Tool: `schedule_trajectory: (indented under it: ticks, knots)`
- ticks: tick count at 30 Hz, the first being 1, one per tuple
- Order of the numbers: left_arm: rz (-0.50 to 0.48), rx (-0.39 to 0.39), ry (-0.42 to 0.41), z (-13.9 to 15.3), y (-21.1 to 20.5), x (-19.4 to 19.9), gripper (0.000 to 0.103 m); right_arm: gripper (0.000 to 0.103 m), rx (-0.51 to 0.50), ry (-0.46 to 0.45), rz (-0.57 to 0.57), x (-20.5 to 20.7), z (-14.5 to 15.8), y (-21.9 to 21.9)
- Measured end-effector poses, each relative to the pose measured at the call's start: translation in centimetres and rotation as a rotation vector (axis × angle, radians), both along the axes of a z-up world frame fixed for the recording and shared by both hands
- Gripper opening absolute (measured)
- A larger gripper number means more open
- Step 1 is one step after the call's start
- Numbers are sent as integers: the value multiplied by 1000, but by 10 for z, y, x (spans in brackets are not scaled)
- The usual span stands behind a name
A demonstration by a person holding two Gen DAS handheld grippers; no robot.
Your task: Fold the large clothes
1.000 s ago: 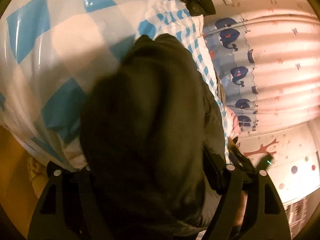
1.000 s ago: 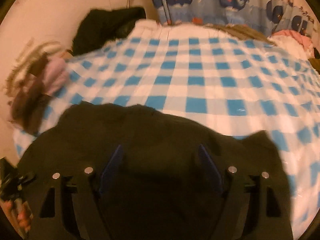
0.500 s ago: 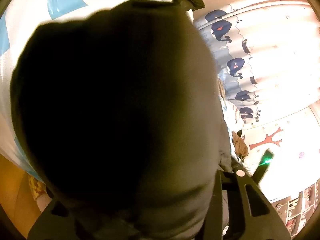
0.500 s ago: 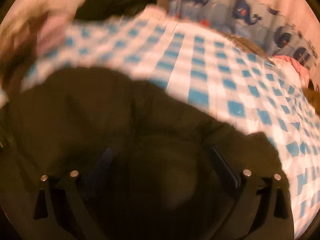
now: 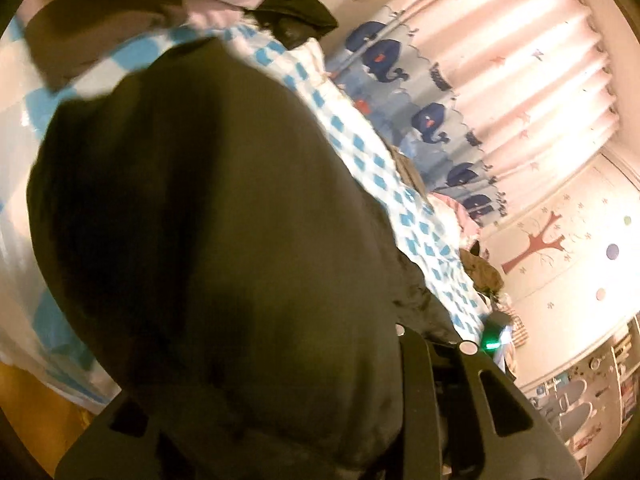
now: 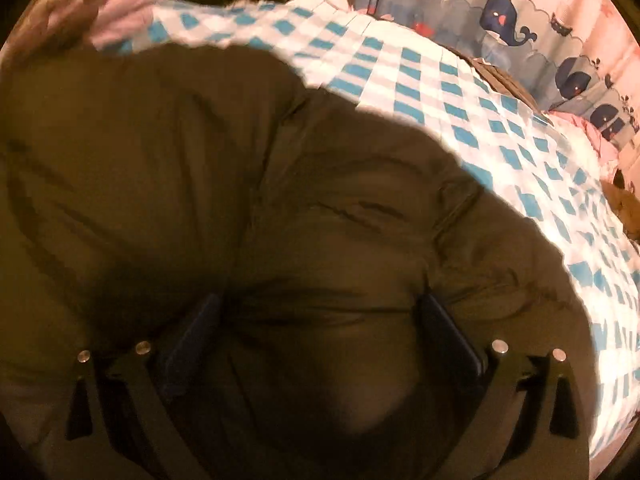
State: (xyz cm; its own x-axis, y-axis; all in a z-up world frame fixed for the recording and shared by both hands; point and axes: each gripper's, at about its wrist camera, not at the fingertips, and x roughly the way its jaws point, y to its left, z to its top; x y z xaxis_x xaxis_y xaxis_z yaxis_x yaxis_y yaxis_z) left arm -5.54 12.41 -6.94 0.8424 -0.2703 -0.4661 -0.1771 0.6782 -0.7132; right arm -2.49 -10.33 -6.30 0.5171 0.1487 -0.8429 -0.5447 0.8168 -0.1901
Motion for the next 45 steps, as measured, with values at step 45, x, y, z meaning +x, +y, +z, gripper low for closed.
schedule_trajectory:
  ticks: [45]
  knots:
    - [-882, 1195, 4, 54, -436, 78, 27, 97, 1207, 329, -416, 10, 49, -320]
